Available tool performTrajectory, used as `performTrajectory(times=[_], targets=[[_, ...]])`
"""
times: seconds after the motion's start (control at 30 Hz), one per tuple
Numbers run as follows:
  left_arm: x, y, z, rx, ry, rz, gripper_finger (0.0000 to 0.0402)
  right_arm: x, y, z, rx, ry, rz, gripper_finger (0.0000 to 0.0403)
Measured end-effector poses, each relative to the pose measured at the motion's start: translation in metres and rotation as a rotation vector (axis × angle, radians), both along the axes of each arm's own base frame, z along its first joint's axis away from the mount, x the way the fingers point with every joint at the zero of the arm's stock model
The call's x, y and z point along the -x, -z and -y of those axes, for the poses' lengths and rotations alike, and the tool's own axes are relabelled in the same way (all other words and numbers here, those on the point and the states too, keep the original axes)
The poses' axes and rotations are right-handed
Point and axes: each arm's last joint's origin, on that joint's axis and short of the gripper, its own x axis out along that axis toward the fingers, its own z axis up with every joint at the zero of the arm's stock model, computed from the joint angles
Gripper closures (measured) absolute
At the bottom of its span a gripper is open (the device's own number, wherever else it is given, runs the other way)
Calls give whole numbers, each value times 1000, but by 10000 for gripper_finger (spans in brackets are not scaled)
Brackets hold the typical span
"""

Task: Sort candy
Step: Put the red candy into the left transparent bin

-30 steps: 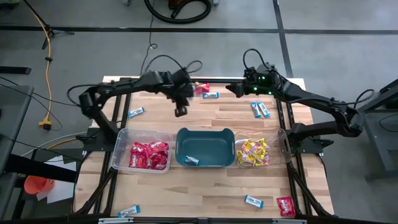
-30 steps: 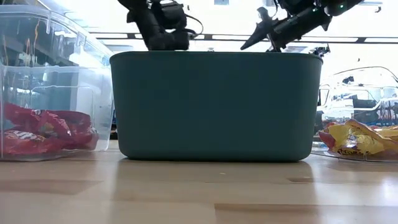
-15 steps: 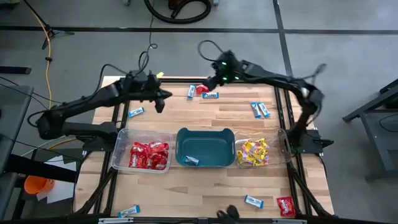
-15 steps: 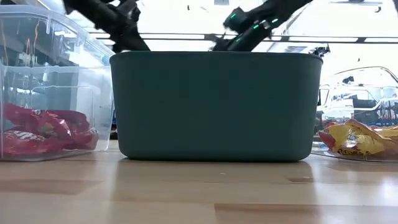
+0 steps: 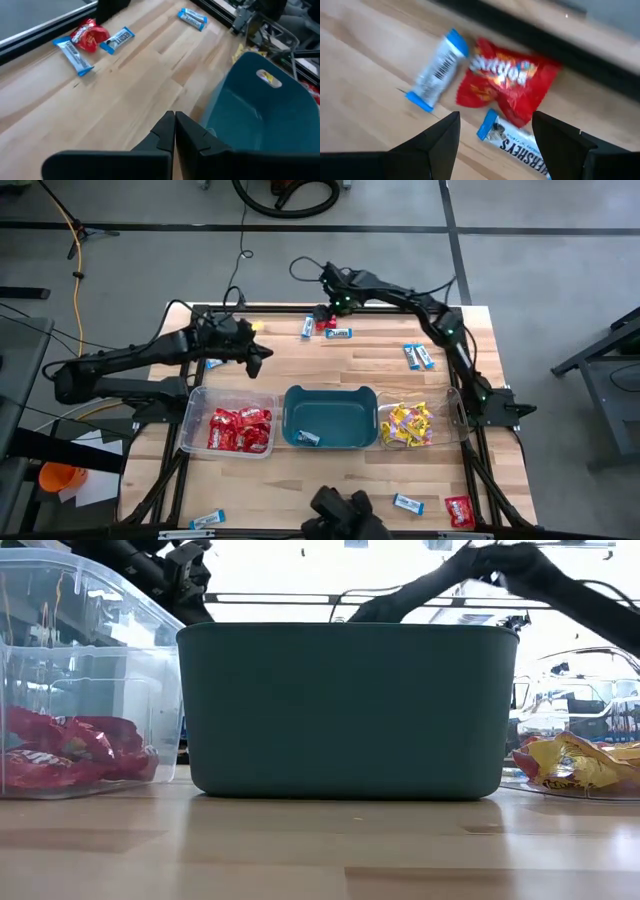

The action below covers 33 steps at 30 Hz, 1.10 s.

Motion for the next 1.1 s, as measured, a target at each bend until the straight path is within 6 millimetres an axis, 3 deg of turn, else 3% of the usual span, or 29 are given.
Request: performTrajectory(times=[0.13,0.33,0.6,0.7,0.87,1.1], targets=[[-1,1,3,-1,-3,-6,401,-8,25,5,-64,6,-89,160],[-1,1,4,-2,4,-6,401,-19,44,11,-92,51,-98,160],[-1,2,4,-33,27,-23,401,-21,47,12,-72,34,-100,169],[-1,2,4,-60,45,-32,401,-20,47,13,-61,12,-105,218],[-1,2,4,-69,49,-31,401,-18,42,11,-26,-90,-134,379],[2,-2,5,-74,44,-11,401,-11,1,7,75,-190,-106,399]])
